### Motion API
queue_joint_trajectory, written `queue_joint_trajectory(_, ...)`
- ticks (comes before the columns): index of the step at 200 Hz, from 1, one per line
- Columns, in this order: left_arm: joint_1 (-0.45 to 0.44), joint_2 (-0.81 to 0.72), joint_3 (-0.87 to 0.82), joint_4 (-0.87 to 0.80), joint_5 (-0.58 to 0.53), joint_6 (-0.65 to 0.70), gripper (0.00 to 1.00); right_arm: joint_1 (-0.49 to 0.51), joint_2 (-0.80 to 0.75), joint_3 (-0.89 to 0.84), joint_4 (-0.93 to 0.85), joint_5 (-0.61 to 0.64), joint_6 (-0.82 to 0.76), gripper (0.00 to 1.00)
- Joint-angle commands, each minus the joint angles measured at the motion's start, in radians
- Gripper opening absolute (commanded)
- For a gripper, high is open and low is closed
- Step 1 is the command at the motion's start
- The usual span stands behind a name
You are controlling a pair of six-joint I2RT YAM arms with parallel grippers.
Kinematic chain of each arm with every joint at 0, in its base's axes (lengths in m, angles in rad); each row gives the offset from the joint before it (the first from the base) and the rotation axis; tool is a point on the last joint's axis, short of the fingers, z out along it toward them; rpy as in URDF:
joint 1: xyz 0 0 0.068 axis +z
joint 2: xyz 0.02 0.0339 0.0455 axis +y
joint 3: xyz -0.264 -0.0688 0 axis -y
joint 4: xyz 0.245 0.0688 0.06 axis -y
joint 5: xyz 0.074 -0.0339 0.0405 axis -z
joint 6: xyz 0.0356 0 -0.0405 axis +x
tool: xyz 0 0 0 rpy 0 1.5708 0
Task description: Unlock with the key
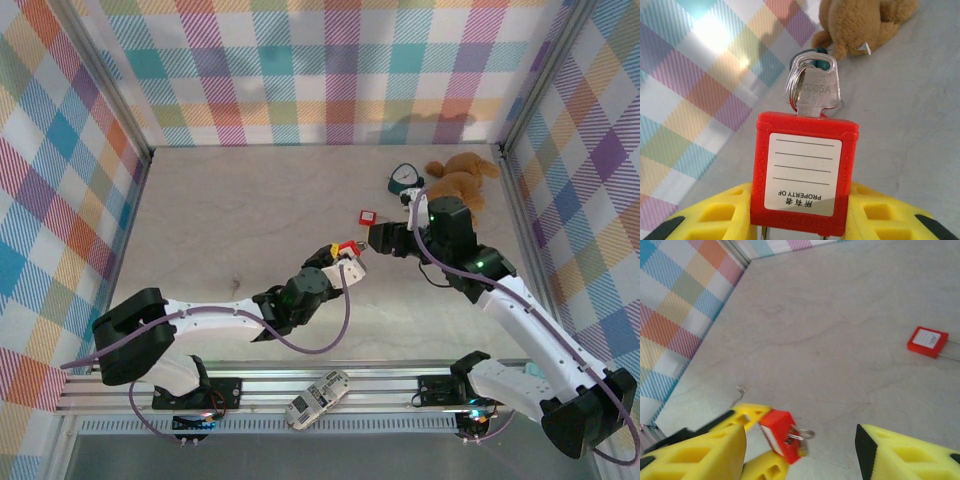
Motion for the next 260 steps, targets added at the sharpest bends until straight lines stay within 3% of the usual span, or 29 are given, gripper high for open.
queue_joint_trajectory(1, -0.024, 0.021, 0.028, 0.142, -0.108, 0.189, 0.00, -0.017, -0.016, -0.036, 0.008, -0.016, 0.027, 0.60)
queue_joint_trajectory(49, -0.056, 0.116, 0.003, 0.338, -0.227, 0.455, 0.00, -0.046, -0.011, -0.075, 0.050, -0.065, 0.039, 0.60)
queue_joint_trajectory(129, -0.071, 0.218, -0.051, 0.601, -0.284, 0.666, 0.00, -0.052, 0.005, -0.121, 0.046, -0.071, 0.022, 0.61)
queue_joint_trajectory(190, -0.084, 0.276, -0.053, 0.686, -0.296, 0.708, 0.00, -0.052, 0.079, -0.094, 0.039, -0.087, 0.002, 0.62)
queue_joint_trajectory(260, -0.094, 0.270, -0.057, 0.671, -0.294, 0.697, 0.00, -0.052, 0.096, -0.105, 0.044, -0.073, 0.006, 0.63)
